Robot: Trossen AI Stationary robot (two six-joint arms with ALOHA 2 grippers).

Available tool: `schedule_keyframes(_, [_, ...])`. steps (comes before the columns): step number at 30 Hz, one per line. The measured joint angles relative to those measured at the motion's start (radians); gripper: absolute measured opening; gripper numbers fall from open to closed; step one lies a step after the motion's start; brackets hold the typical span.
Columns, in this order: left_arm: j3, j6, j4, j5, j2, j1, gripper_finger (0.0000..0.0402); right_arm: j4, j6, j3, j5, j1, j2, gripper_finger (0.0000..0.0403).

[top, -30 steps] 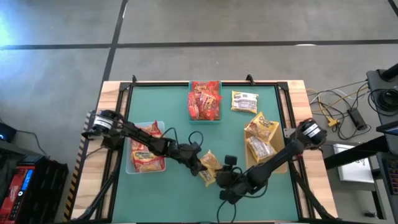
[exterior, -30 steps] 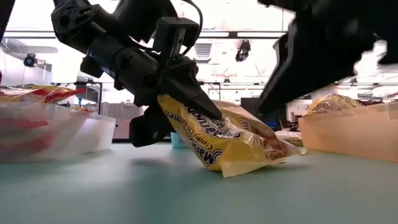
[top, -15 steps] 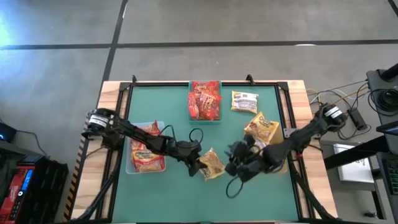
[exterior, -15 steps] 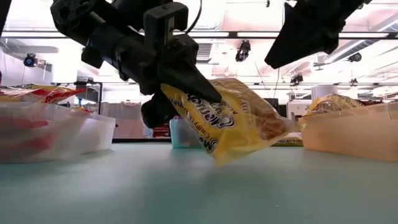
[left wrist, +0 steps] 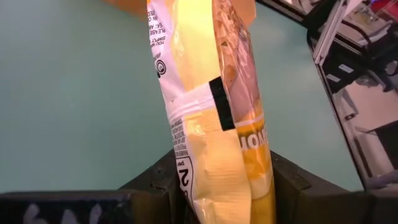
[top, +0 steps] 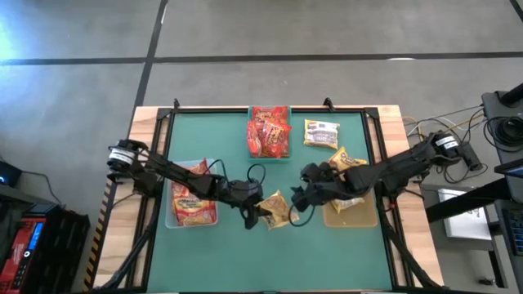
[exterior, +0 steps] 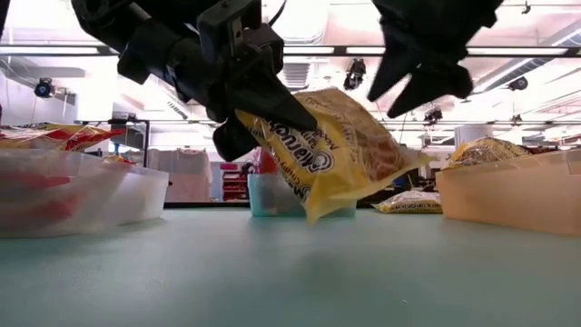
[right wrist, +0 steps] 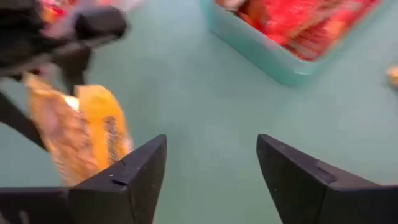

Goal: Sort Maruchan noodles
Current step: Put the yellow noodle pack into the yellow bin

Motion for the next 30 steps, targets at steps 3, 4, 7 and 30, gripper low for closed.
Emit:
schedule_keyframes(3, [0.0, 0.03, 0.007, -0.008, -0.004, 0.001, 0.0128, 0.083, -0.064, 0.003, -0.047, -0.021, 0.009, 0.0257])
schedule_keyframes(4, [0.0, 0.034, 0.008, -0.008, -0.005, 0.001, 0.0128, 0.126, -0.082, 0.004, -0.064, -0.028, 0.011, 0.0262])
schedule_keyframes(7, [0.0, 0.038, 0.013, -0.008, -0.005, 0.001, 0.0128, 0.196, -0.123, 0.005, -0.101, -0.046, 0.011, 0.0273])
schedule_keyframes(30, [0.0, 0.113, 0.089, -0.005, -0.021, -0.012, 0.0128, 0.274, -0.165, 0.031, -0.229, -0.066, 0.008, 0.0292])
